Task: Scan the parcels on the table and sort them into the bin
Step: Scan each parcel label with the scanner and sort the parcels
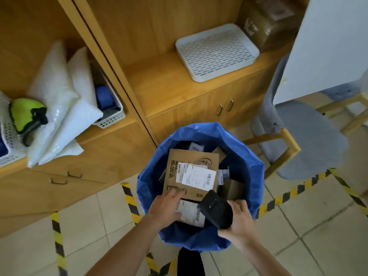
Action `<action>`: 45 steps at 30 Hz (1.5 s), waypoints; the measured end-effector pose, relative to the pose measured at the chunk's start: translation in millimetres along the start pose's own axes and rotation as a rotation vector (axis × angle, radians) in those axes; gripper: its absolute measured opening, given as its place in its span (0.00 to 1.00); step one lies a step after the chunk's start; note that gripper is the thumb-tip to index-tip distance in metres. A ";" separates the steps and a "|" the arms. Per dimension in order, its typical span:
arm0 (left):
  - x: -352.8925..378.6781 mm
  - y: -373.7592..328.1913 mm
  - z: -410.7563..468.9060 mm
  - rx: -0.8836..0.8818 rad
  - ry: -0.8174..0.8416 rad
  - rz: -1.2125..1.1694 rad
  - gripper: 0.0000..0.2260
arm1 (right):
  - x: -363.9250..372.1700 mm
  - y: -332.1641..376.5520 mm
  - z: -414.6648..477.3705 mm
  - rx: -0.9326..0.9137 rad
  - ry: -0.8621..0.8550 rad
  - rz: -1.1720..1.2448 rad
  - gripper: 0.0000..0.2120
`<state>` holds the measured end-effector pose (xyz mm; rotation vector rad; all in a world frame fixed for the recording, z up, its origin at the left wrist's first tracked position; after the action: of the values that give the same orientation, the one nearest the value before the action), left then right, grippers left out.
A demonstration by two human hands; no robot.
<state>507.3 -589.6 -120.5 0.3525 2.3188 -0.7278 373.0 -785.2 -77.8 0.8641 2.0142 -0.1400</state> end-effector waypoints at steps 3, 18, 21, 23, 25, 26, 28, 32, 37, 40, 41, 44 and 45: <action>-23.1 19.4 -36.4 -0.049 -0.092 -0.062 0.24 | -7.2 38.9 -8.4 -0.079 -0.007 -0.033 0.40; -18.9 294.0 -380.3 -0.566 -0.782 -0.561 0.15 | 64.5 410.5 -138.0 -0.783 0.010 -0.397 0.35; 19.1 347.9 -470.2 -0.745 -0.912 -0.646 0.16 | 110.7 493.3 -190.5 -0.958 0.086 -0.478 0.38; 47.3 375.1 -531.1 -0.865 -0.991 -0.692 0.16 | 143.7 544.0 -228.8 -1.060 0.122 -0.542 0.40; 77.6 393.8 -585.2 -0.992 -1.072 -0.729 0.16 | 177.8 588.4 -267.0 -1.184 0.157 -0.583 0.41; 93.4 399.3 -609.6 -1.058 -1.115 -0.747 0.16 | 195.5 607.3 -285.2 -1.251 0.177 -0.610 0.41; 125.2 403.1 -651.4 -1.181 -1.195 -0.806 0.16 | 230.7 641.2 -321.9 -1.372 0.229 -0.661 0.40; 186.8 390.5 -714.2 -1.412 -1.340 -0.910 0.16 | 303.9 696.6 -395.4 -1.599 0.358 -0.765 0.34; 251.9 347.9 -772.0 -1.746 -1.466 -1.026 0.15 | 390.3 729.2 -490.7 -1.883 0.479 -0.920 0.36; 279.0 317.5 -791.1 -1.942 -1.525 -1.122 0.15 | 427.1 732.9 -541.8 -2.046 0.582 -1.002 0.41; 285.0 307.9 -794.8 -1.993 -1.545 -1.158 0.15 | 436.7 732.9 -557.6 -2.088 0.620 -1.035 0.41; 295.7 283.2 -801.3 -2.112 -1.626 -1.241 0.13 | 464.7 734.6 -599.7 -2.215 0.688 -1.100 0.42; 298.6 275.8 -801.9 -2.156 -1.656 -1.264 0.13 | 473.7 733.9 -612.4 -2.252 0.689 -1.124 0.43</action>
<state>-13.8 119.8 62.2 -1.8413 0.3285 0.9744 238.7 262.4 71.8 -1.7296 1.4790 1.5971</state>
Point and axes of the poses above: each hand's wrist, its own z-axis towards the middle knuckle, its own x-axis out of the palm, y = z × x, the point moved 3 cm from there along z, towards the middle knuckle, and after that the axes turned 9 degrees about -z, right-handed, at the moved point
